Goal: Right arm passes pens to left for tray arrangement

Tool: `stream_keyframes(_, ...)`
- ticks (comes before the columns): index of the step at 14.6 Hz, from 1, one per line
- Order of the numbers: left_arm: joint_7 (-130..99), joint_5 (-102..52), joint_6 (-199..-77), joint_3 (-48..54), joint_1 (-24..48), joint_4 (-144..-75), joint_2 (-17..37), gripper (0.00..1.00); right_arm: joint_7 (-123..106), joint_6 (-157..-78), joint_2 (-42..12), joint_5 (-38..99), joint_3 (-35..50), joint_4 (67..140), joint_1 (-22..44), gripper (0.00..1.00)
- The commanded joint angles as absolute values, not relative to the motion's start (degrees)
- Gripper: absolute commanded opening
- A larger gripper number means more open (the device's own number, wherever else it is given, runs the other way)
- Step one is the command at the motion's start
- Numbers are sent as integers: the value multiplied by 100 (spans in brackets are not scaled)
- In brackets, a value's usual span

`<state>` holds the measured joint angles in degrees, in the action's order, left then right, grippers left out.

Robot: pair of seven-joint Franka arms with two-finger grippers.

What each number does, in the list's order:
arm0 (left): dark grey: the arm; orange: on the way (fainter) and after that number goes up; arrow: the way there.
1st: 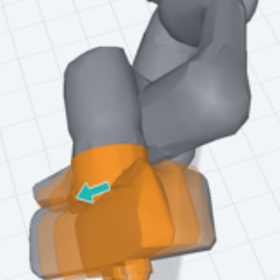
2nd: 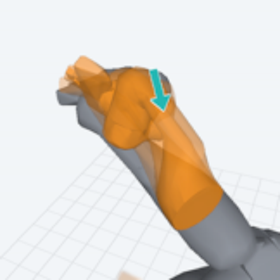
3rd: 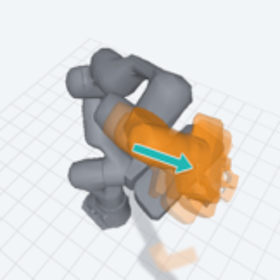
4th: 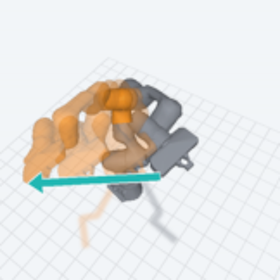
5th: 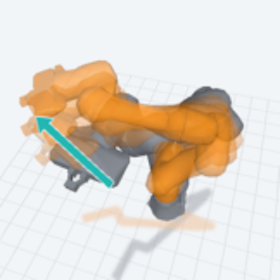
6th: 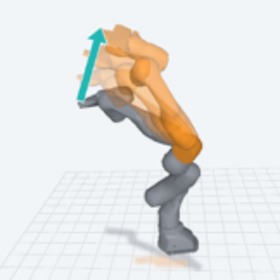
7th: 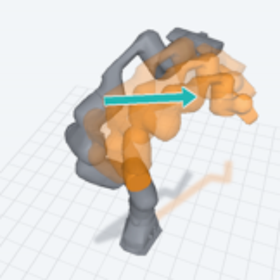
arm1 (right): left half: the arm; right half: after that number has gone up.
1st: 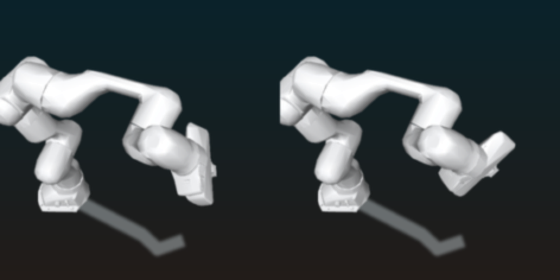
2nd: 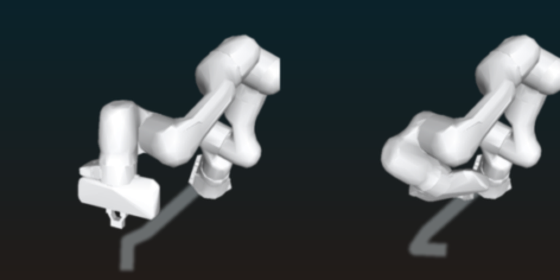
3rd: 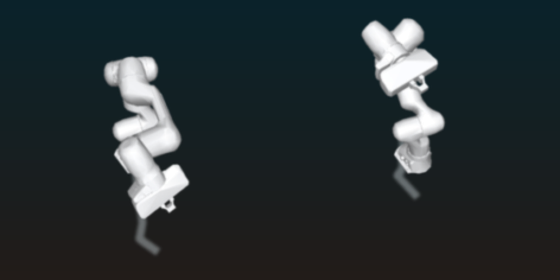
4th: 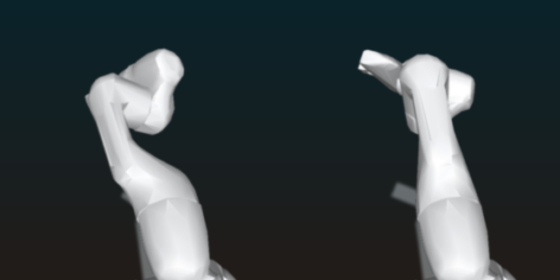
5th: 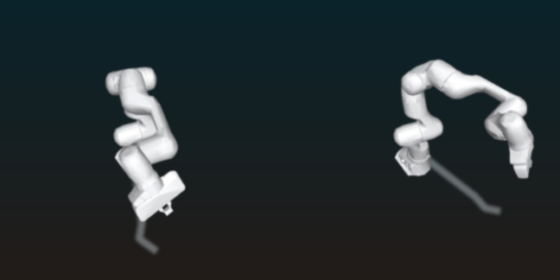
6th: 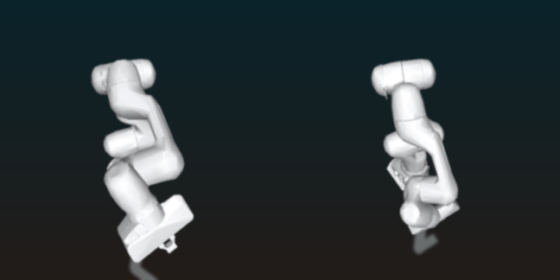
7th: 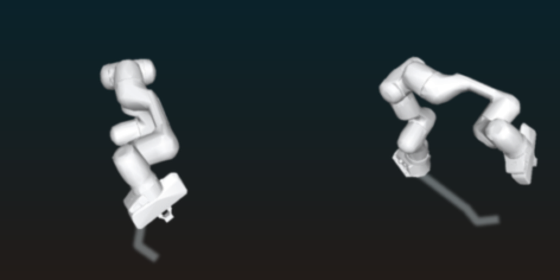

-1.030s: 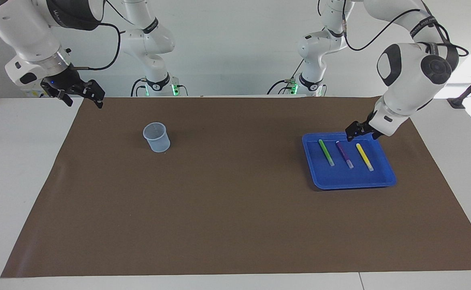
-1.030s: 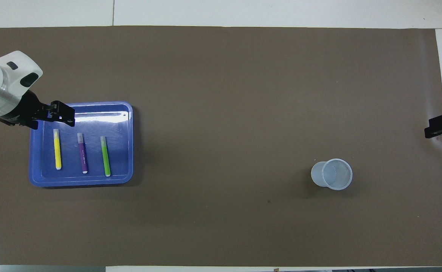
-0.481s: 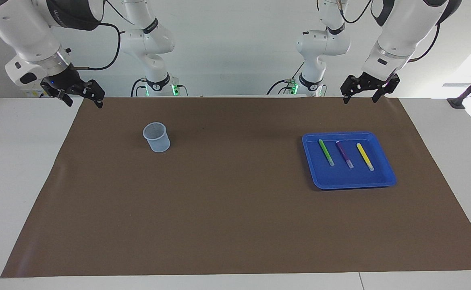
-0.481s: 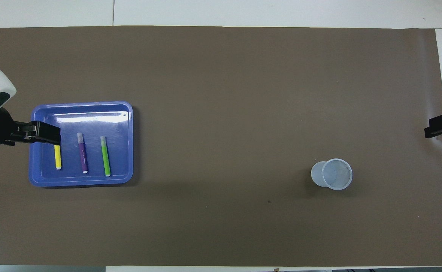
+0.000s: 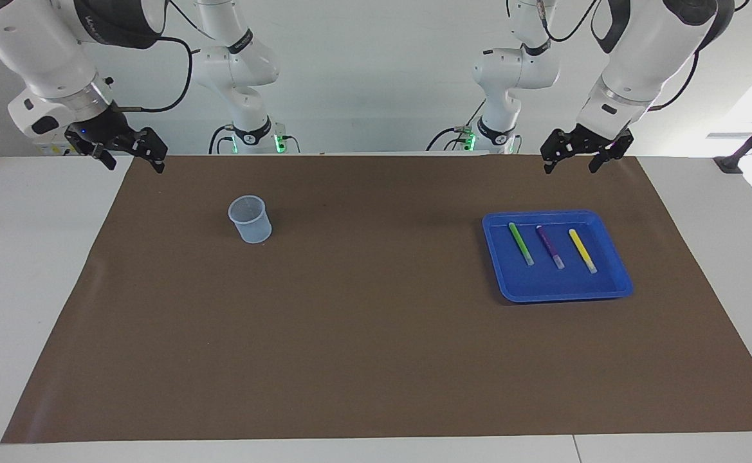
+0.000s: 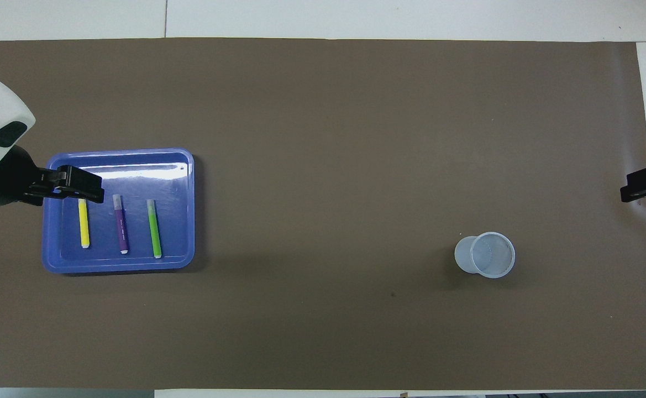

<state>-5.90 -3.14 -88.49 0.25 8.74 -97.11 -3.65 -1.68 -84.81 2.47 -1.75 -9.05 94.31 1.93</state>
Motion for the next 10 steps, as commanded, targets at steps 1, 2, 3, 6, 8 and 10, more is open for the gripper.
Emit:
stream_keyframes(1,-624,-282,-8649,-9,967,-9519,-316,100,-272,-8481,316,-123,-905,9483,184,100)
stream_keyframes(2,-581,-212,-8648,9,967,-9519,-308,100,-272,-8481,316,-123,-905,9483,176,100)
stream_keyframes(3,-563,-28,-8657,17,967,-9510,-299,100,-272,-8481,316,-123,-905,9483,176,100)
stream_keyframes(6,-562,9,-8683,44,967,-9527,-342,100,-272,-8481,316,-123,-905,9483,176,100)
stream_keyframes(8,-597,-9,-8710,35,949,-9527,-378,100,-272,-8481,316,-123,-905,9483,185,100)
stream_keyframes(10,-633,-26,-8727,26,958,-9527,-378,100,-272,-8481,316,-123,-905,9483,176,100)
